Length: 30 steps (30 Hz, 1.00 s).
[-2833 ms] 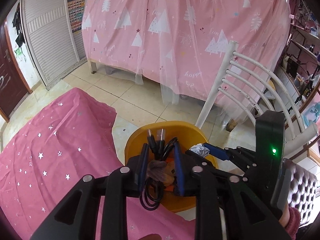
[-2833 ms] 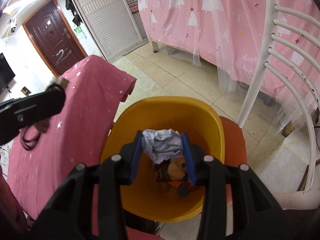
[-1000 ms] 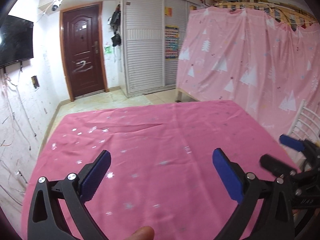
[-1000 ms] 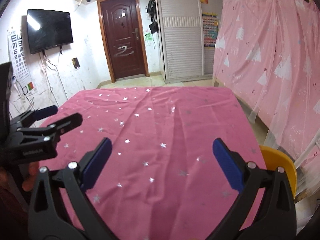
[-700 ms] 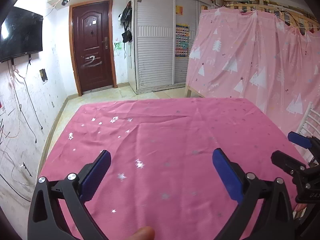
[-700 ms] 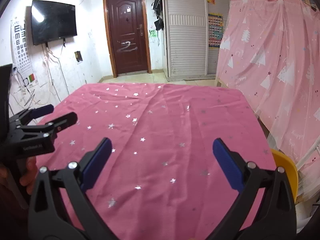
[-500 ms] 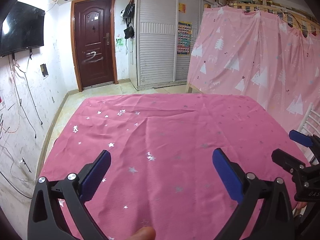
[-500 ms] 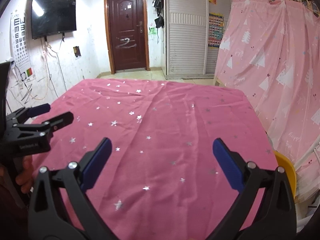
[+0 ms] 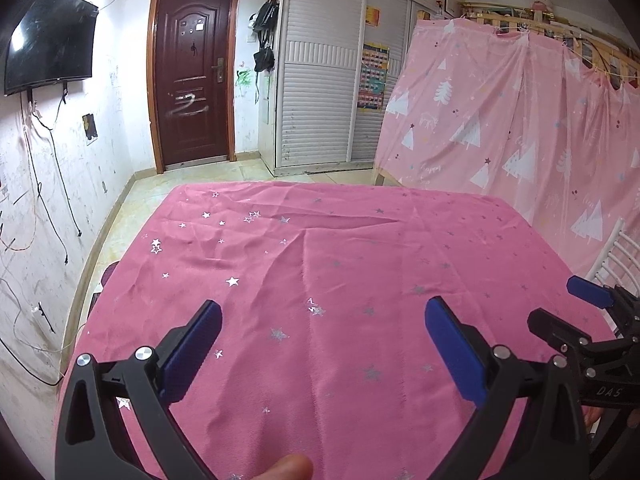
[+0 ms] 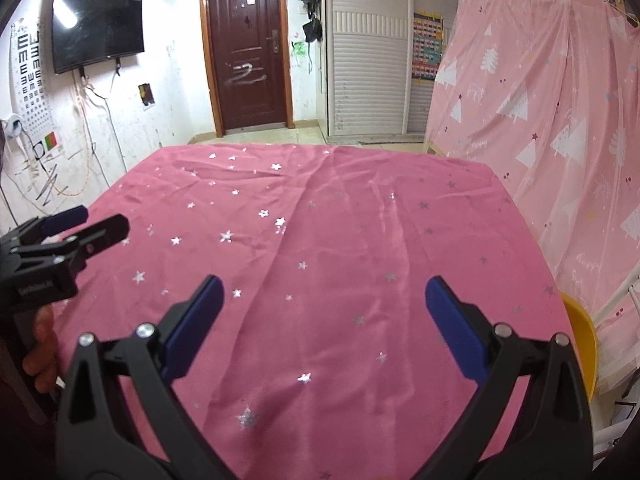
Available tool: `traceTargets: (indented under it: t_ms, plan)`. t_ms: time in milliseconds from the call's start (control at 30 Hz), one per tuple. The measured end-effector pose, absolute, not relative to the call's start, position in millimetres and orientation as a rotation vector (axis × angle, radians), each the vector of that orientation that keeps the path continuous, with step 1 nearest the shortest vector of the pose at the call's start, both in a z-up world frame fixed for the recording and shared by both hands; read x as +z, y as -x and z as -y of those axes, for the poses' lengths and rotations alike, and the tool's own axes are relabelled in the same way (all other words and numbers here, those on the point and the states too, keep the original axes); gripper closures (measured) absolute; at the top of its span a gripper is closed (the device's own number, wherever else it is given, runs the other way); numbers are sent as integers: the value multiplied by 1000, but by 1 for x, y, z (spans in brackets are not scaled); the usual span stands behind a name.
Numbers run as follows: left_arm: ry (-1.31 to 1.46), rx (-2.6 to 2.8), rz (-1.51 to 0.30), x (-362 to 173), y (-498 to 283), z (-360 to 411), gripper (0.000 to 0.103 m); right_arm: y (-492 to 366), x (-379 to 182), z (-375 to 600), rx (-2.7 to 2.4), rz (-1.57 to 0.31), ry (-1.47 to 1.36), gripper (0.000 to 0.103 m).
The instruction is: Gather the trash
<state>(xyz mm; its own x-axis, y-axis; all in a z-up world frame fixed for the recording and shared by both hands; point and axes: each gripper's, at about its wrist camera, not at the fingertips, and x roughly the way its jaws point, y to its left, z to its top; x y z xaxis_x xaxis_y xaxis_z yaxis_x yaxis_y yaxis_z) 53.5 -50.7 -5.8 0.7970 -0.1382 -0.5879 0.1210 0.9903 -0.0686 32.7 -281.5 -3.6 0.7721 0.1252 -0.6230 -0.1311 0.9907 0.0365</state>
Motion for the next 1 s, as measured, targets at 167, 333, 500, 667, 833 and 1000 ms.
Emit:
traceTargets:
  t_ms: [167,333,500,667,833,1000]
  plan:
    - [27,-140,-635,-6,-54,52,8,-34,-5,282,141,-675,-5,6]
    - [30,-140,-636,-6,-55,51,8,-34,-6,284,143,-676,-10,6]
    - [32,-140,-638,-8,-54,50,8,-34,-6,284,145,-676,-10,6]
    - [32,-140,-637,-9,-54,50,8,-34,-6,284,146,-677,-9,6]
    - [32,-140,-638,-8,-55,49,8,-34,-7,284,147,-677,-8,6]
    - [32,-140,-638,-8,-55,49,8,-34,-7,284,147,-677,-9,6]
